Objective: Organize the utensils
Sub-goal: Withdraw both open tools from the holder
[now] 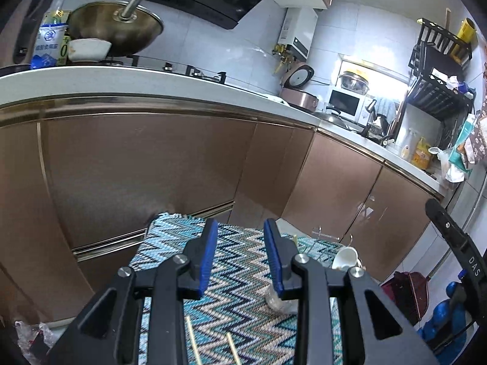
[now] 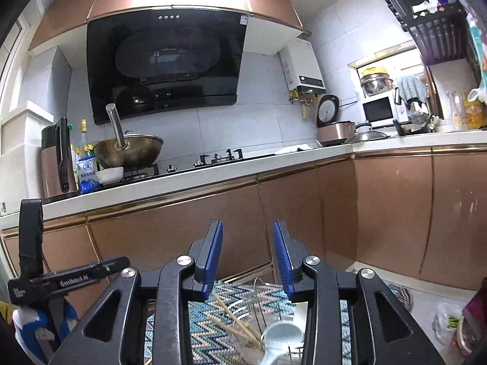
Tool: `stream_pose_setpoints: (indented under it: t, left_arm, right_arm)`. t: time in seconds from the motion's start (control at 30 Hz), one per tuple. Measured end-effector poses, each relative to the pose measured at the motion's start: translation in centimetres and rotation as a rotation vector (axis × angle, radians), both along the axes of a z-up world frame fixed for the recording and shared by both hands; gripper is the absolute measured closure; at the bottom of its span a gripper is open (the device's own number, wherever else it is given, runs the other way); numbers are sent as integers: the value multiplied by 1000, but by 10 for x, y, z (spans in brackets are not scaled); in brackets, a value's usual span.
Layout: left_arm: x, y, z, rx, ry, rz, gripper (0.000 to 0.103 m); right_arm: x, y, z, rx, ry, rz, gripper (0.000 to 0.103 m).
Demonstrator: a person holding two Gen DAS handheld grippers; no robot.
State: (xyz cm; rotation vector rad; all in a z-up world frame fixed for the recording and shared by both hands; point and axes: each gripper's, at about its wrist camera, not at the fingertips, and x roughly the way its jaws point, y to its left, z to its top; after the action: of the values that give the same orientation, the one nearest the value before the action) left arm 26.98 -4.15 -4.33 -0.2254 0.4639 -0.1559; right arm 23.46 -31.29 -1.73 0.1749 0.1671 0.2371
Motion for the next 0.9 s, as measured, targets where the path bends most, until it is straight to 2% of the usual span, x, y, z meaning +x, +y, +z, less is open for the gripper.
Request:
stream_pose_setpoints:
  t: [0.2,0.57,0.73,0.9]
  left_arm:
    - [-28,19,1,1,26,14,73]
    - [-59,52,-3,-8,65,44,73]
    - [-62,53,-8,3,80,38,73]
    - [-55,50,-20,9,118,38,73]
  right_arm:
    - [-27,-7,-4,-10,60,-20,67]
    - [-66,-6,-15,-66,139,12,68]
    - [-70,-2,-25,-104,183,15,68]
    - [-65,-11,-39,-154,263,7,70]
